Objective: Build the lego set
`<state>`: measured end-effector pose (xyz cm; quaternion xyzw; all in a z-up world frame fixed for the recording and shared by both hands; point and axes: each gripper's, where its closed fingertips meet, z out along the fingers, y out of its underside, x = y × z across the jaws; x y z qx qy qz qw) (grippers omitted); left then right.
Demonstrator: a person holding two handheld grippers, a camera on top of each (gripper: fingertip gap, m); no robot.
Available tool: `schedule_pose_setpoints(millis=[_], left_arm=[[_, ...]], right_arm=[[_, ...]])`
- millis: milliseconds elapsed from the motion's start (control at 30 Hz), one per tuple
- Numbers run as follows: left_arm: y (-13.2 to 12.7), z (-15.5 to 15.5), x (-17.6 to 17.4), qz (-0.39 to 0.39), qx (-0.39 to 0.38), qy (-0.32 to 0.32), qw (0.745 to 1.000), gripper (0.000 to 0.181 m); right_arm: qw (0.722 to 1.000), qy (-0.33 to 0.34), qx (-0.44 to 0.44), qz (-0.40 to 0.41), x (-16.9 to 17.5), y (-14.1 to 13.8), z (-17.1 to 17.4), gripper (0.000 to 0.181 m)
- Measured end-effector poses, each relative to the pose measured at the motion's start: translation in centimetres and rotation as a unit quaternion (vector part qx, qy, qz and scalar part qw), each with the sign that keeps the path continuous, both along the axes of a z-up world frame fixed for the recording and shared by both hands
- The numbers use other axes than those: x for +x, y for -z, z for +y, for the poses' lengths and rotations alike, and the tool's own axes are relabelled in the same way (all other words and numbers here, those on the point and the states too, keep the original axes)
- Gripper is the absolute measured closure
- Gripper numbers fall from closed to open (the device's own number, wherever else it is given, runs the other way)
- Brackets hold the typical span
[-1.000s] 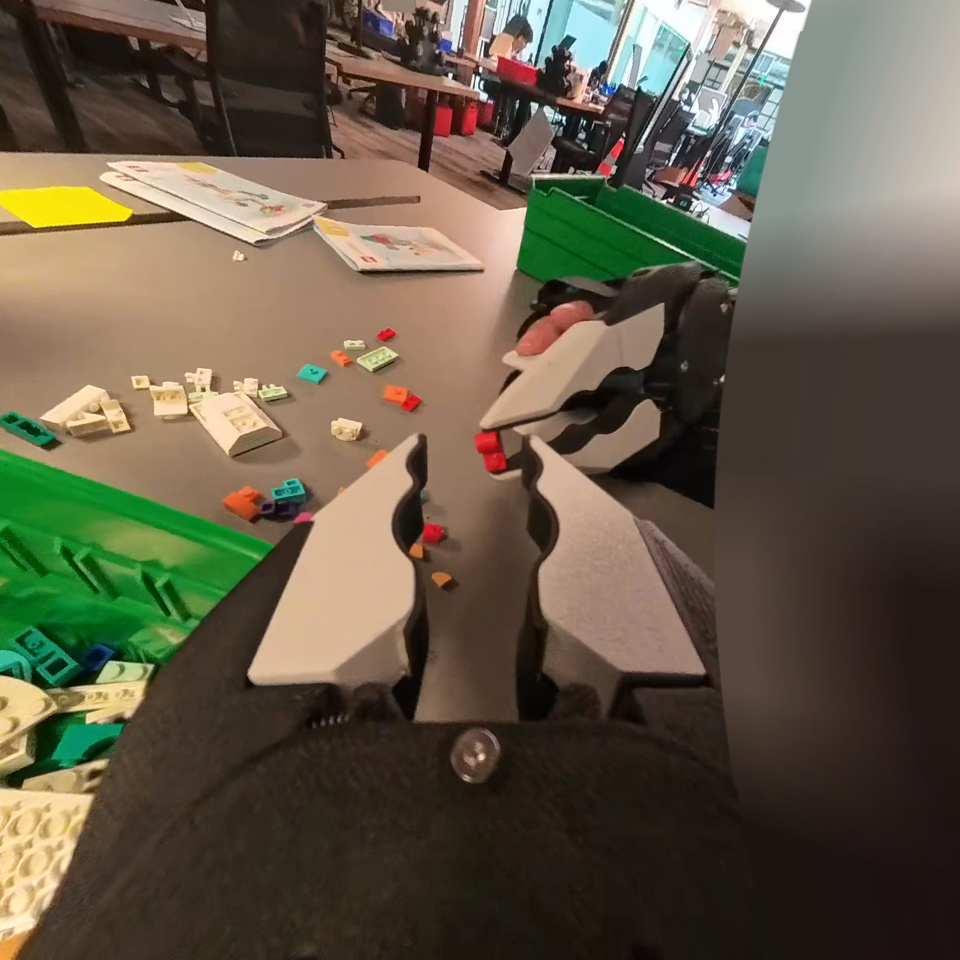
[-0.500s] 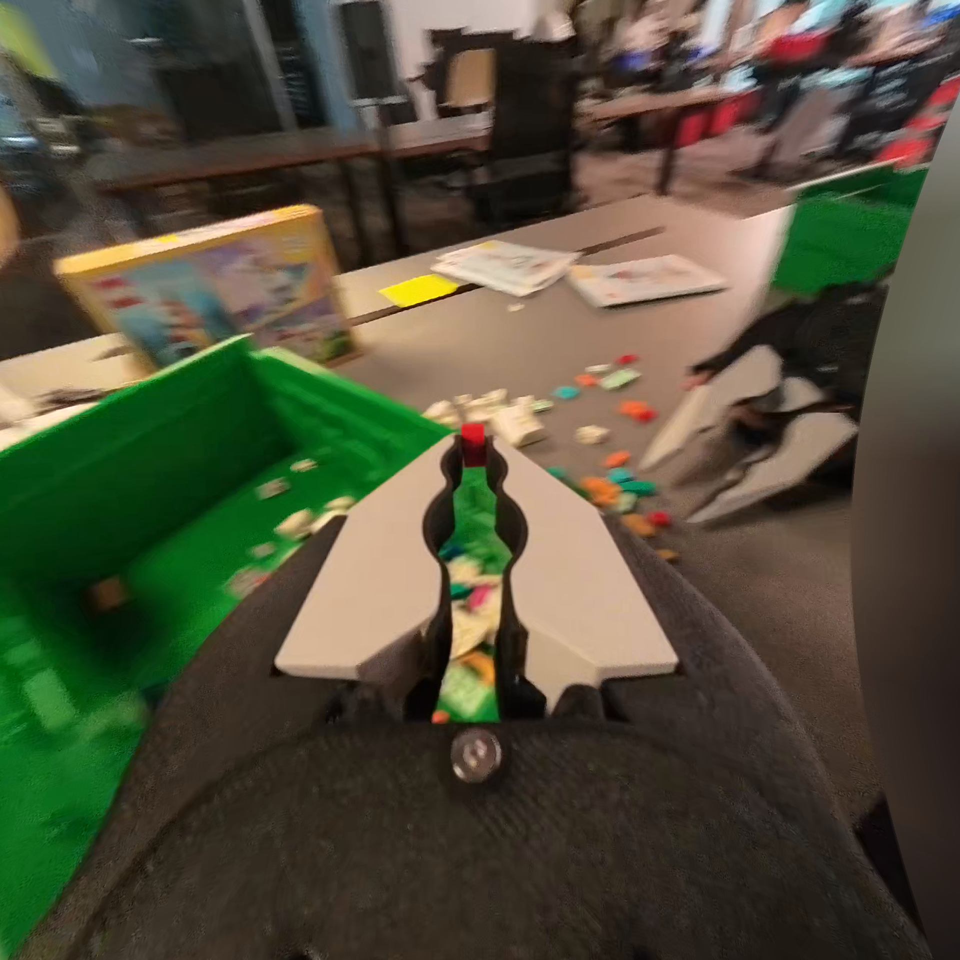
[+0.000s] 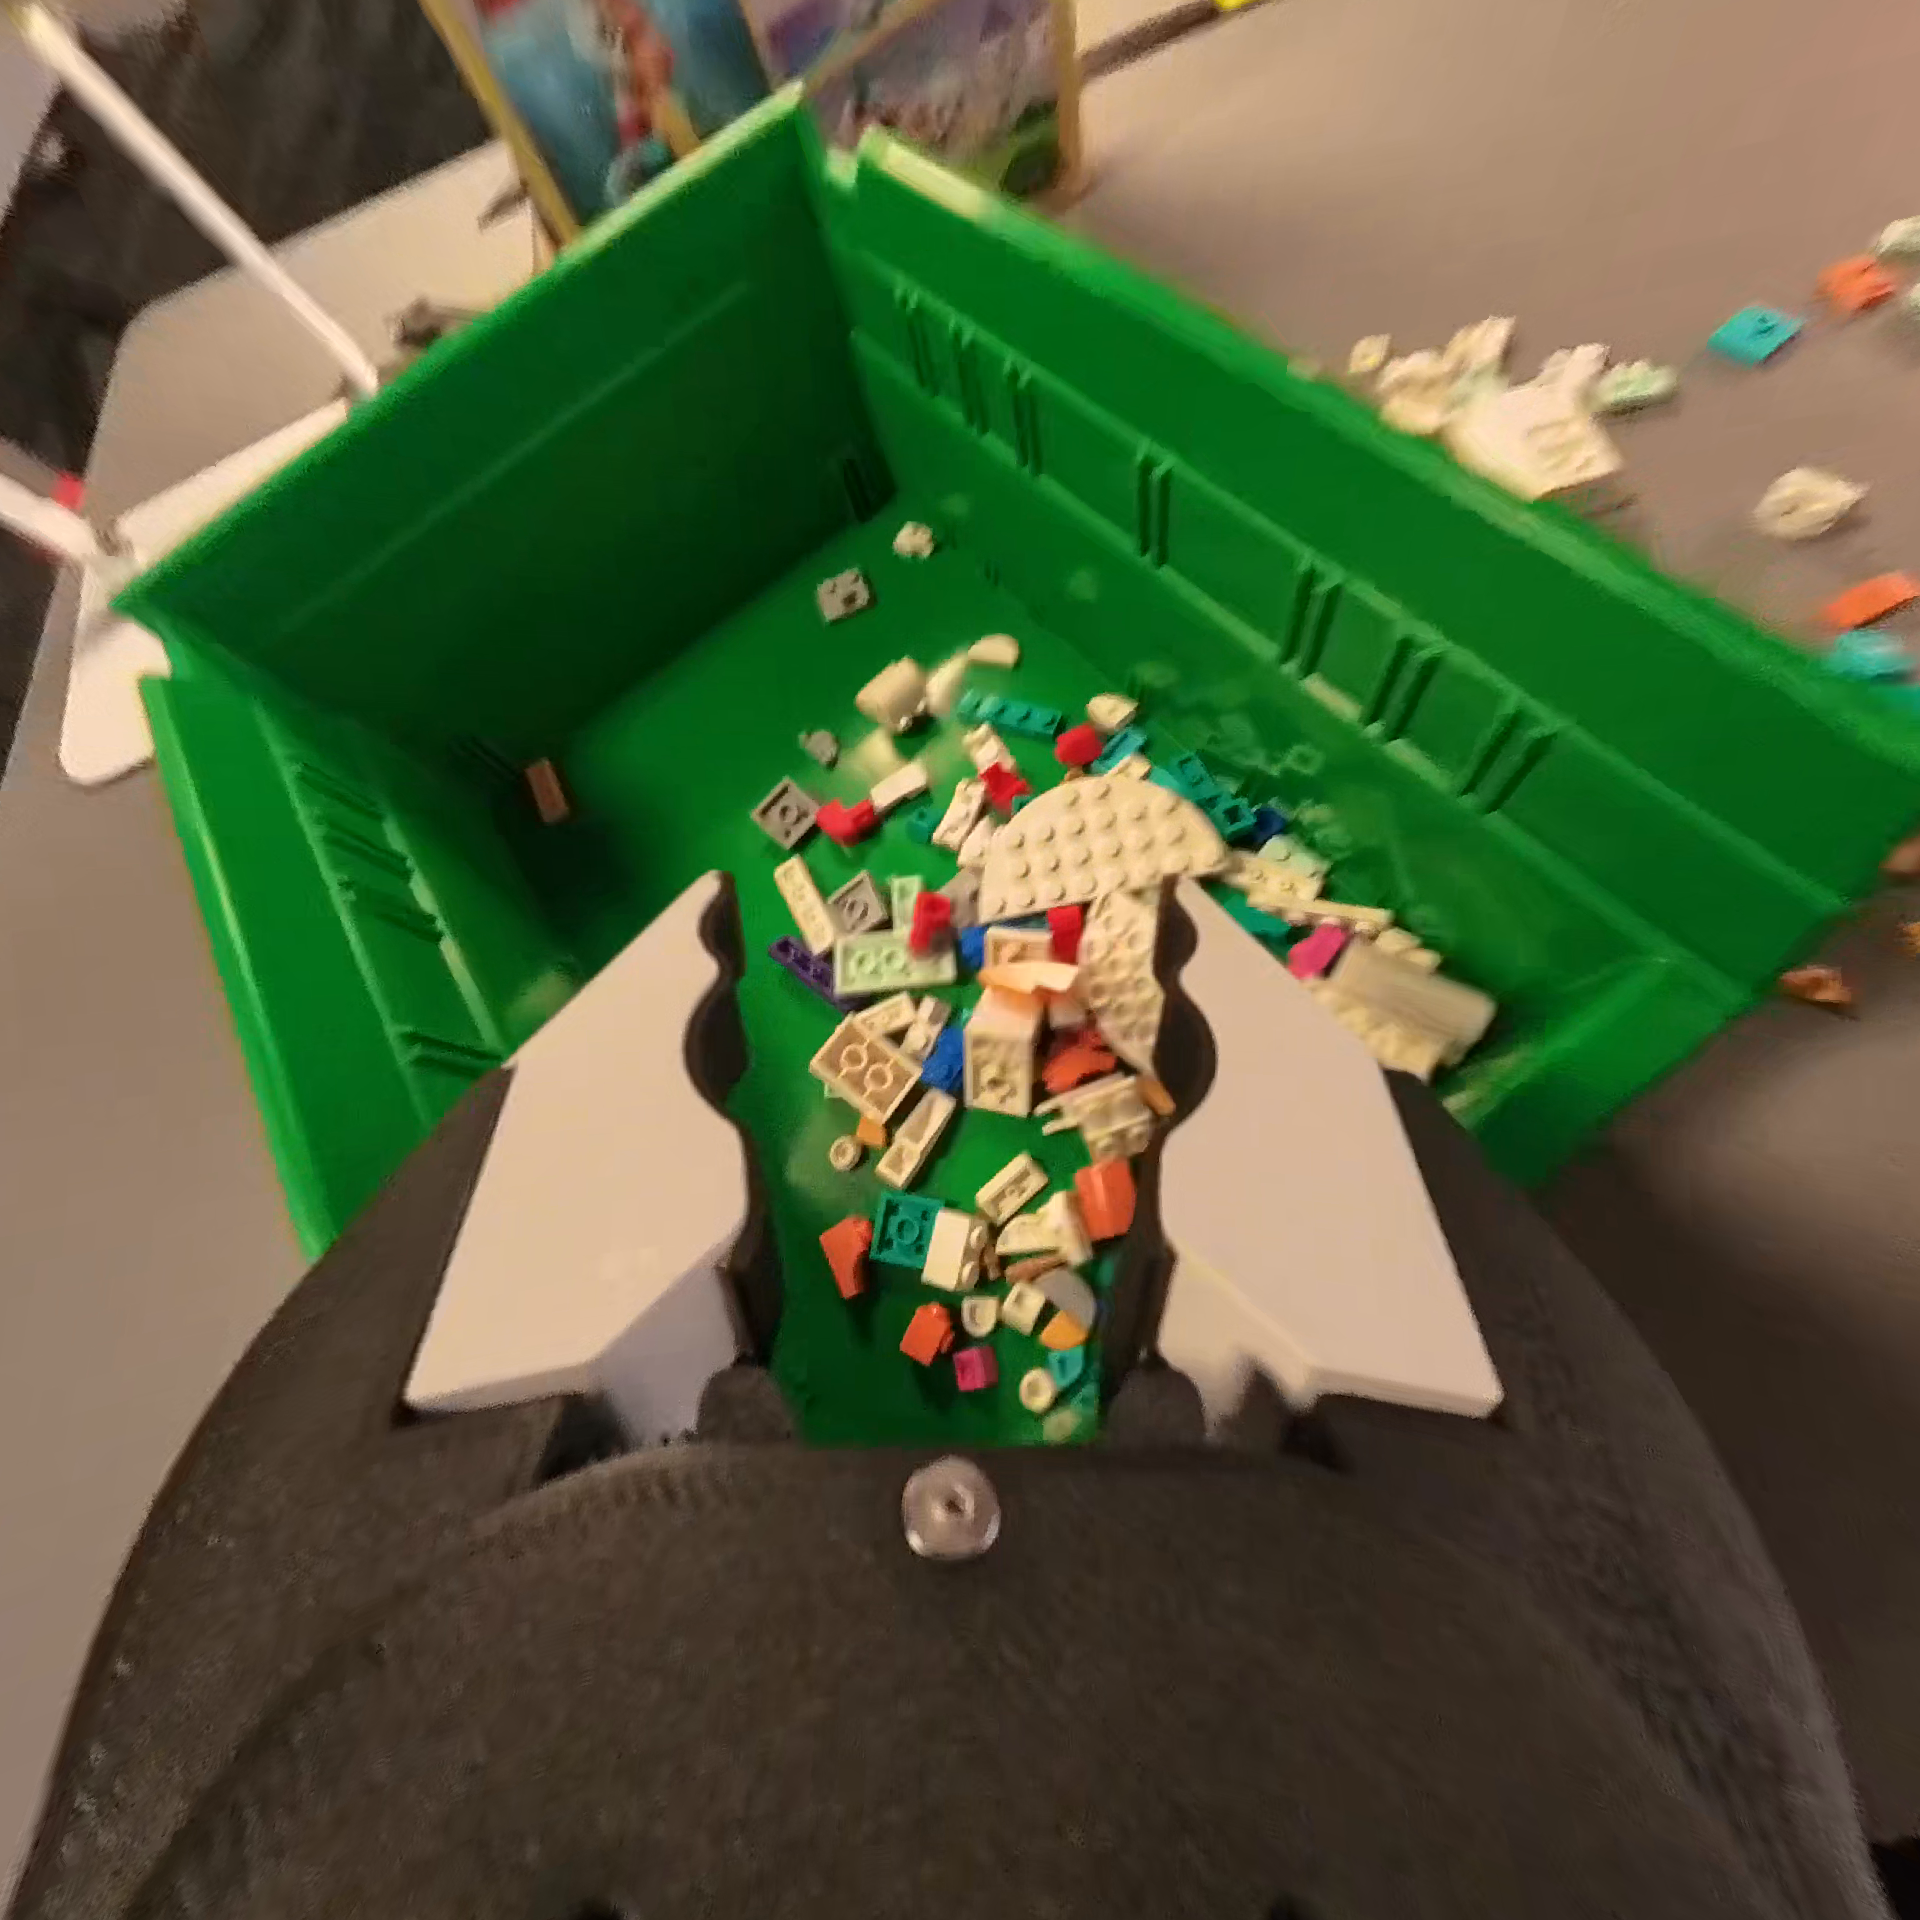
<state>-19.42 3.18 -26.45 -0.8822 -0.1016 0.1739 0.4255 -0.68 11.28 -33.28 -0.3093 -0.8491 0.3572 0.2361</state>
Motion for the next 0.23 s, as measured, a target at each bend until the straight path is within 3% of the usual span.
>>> schedule_pose_setpoints(millis=[33, 133, 233], left_arm=[[-0.7, 0.7, 1.0, 0.003, 0.022, 0.029, 0.999, 0.104], [-3.1, 2.7, 6.5, 0.007, 0.091, 0.169, 0.981, 0.115], [-4.3, 3.5, 13.1, 0.032, 0.128, 0.323, 0.937, 0.124]], right_arm=[[1.0, 0.0, -0.005, 0.004, -0.1, -0.2, -0.1, 0.171], [0.997, 0.001, -0.073, 0.029, -0.4, -2.1, -0.8, 0.17], [0.981, -0.001, -0.189, 0.041, -0.5, -4.8, -1.5, 0.171]])
